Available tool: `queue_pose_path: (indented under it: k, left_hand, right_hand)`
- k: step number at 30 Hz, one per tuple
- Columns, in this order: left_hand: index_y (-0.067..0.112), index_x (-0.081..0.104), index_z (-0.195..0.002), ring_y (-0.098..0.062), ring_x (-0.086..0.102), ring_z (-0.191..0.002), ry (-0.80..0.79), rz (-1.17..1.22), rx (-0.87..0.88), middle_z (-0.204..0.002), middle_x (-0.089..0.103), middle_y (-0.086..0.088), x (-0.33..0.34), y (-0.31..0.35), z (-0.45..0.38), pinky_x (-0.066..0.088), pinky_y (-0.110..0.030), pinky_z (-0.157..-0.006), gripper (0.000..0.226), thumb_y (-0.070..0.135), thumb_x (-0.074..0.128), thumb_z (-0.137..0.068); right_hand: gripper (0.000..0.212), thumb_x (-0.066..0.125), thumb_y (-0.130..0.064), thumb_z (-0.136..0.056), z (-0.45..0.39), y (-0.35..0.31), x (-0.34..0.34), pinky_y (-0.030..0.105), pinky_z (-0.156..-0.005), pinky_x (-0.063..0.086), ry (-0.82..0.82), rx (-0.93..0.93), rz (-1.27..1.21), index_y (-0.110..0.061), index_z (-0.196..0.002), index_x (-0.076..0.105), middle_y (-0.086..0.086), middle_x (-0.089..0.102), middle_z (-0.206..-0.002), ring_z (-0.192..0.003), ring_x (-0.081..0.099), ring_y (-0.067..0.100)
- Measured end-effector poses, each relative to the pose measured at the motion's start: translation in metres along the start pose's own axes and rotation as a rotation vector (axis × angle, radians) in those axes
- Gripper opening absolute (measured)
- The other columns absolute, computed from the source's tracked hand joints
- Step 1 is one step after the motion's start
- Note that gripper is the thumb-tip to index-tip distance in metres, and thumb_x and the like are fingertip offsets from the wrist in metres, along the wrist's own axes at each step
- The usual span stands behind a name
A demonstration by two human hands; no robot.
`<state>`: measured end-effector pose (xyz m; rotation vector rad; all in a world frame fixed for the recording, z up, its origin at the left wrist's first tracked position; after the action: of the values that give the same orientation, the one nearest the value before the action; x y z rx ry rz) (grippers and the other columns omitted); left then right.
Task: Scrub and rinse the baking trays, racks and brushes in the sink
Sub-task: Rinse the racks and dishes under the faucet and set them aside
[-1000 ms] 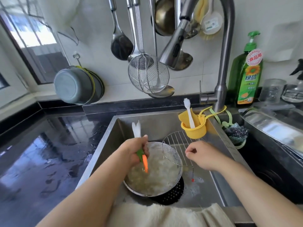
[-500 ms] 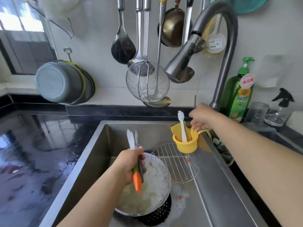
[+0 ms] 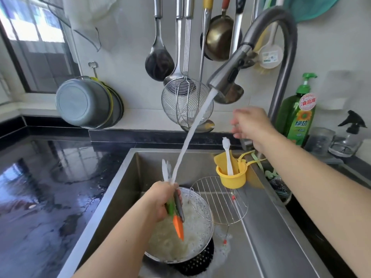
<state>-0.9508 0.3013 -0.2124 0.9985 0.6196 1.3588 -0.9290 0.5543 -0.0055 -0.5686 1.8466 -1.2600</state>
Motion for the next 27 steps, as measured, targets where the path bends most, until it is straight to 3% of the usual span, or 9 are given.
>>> queue_pose_path:
  k: [3, 5, 8, 12, 15, 18, 21, 23, 27]
  left_hand:
    - [0.006, 0.052, -0.094, -0.024, 0.051, -0.056, 0.009, -0.064, 0.03, -0.06, 0.054, -0.008, 0.001, -0.001, 0.002, 0.048, -0.034, -0.057, 0.014, 0.002, 0.048, -0.106]
    - [0.008, 0.055, -0.099, -0.025, 0.056, -0.061, 0.012, -0.132, 0.043, -0.065, 0.059, -0.009, 0.001, -0.001, 0.006, 0.05, -0.034, -0.06, 0.011, 0.004, 0.048, -0.108]
    - [0.003, 0.056, -0.111, -0.026, 0.058, -0.068, 0.015, -0.239, 0.082, -0.077, 0.066, -0.013, -0.002, 0.002, 0.008, 0.051, -0.037, -0.073, 0.01, 0.006, 0.047, -0.109]
    - [0.002, 0.056, -0.095, -0.026, 0.056, -0.066, -0.001, -0.321, 0.118, -0.078, 0.064, -0.016, -0.005, 0.005, 0.007, 0.05, -0.033, -0.062, 0.015, -0.005, 0.048, -0.105]
    - [0.001, 0.056, -0.093, -0.022, 0.052, -0.061, -0.017, -0.329, 0.11, -0.074, 0.055, -0.014, -0.004, 0.006, 0.01, 0.048, -0.025, -0.046, 0.022, -0.013, 0.042, -0.103]
    - [0.005, 0.058, -0.09, -0.023, 0.052, -0.06, -0.069, -0.298, 0.078, -0.069, 0.056, -0.01, -0.004, 0.005, 0.012, 0.045, -0.031, -0.055, 0.022, -0.006, 0.046, -0.104]
    - [0.004, 0.059, -0.095, -0.024, 0.054, -0.06, -0.105, -0.215, 0.065, -0.07, 0.057, -0.01, -0.004, 0.007, 0.014, 0.047, -0.036, -0.063, 0.013, 0.001, 0.052, -0.106]
    - [0.003, 0.059, -0.096, -0.025, 0.056, -0.062, -0.125, -0.166, 0.088, -0.071, 0.059, -0.011, 0.0, 0.01, 0.012, 0.049, -0.037, -0.064, 0.012, 0.002, 0.052, -0.106]
    - [0.006, 0.06, -0.094, -0.028, 0.065, -0.071, -0.198, -0.176, 0.146, -0.077, 0.068, -0.012, 0.01, 0.012, 0.014, 0.05, -0.034, -0.065, 0.016, 0.005, 0.05, -0.108]
  right_hand:
    - [0.018, 0.056, -0.029, -0.102, 0.008, -0.061, -0.008, 0.035, -0.085, 0.061, -0.041, -0.181, -0.272, -0.015, -0.108, 0.066, 0.002, 0.07, -0.103, -0.093, 0.068, 0.018]
    - [0.014, 0.053, -0.012, -0.098, 0.006, -0.087, -0.005, 0.035, -0.087, 0.058, -0.105, -0.155, -0.498, -0.011, -0.107, 0.064, 0.005, 0.067, -0.099, -0.092, 0.064, 0.021]
    - [0.024, 0.048, 0.002, -0.09, 0.004, -0.1, -0.009, 0.039, -0.092, 0.059, -0.109, -0.083, -0.757, -0.012, -0.104, 0.062, 0.013, 0.072, -0.1, -0.095, 0.071, 0.026]
    - [0.008, 0.056, -0.01, -0.091, 0.014, -0.115, -0.014, 0.04, -0.086, 0.057, -0.198, -0.103, -0.999, -0.008, -0.099, 0.06, 0.009, 0.07, -0.092, -0.086, 0.067, 0.025]
    - [0.016, 0.063, -0.019, -0.099, 0.017, -0.125, -0.01, 0.041, -0.084, 0.061, -0.142, -0.134, -0.903, -0.008, -0.111, 0.062, 0.01, 0.07, -0.098, -0.085, 0.068, 0.023]
    - [0.011, 0.058, -0.019, -0.103, 0.017, -0.126, -0.009, 0.039, -0.076, 0.062, -0.049, -0.184, -0.713, -0.01, -0.108, 0.061, 0.006, 0.07, -0.09, -0.079, 0.069, 0.019]
    - [0.016, 0.055, -0.019, -0.103, 0.025, -0.107, -0.007, 0.039, -0.079, 0.062, 0.009, -0.223, -0.394, -0.007, -0.112, 0.061, 0.007, 0.071, -0.094, -0.082, 0.072, 0.02]
    - [0.017, 0.054, -0.021, -0.103, 0.037, -0.082, 0.003, 0.042, -0.087, 0.06, -0.018, -0.223, -0.221, -0.009, -0.111, 0.064, 0.007, 0.072, -0.102, -0.091, 0.072, 0.021]
    - [0.017, 0.056, -0.026, -0.101, 0.065, -0.026, 0.029, 0.05, -0.094, 0.056, -0.148, -0.172, -0.127, -0.014, -0.101, 0.067, 0.001, 0.076, -0.097, -0.095, 0.072, 0.022]
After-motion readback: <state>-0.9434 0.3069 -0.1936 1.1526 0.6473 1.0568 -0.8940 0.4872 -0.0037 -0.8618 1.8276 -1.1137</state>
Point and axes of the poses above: each hand's wrist, its own z-axis away from the middle knuckle, its own x-axis out of the palm, y = z × x, the point moved 8 cm from there along -z, towards the middle knuckle
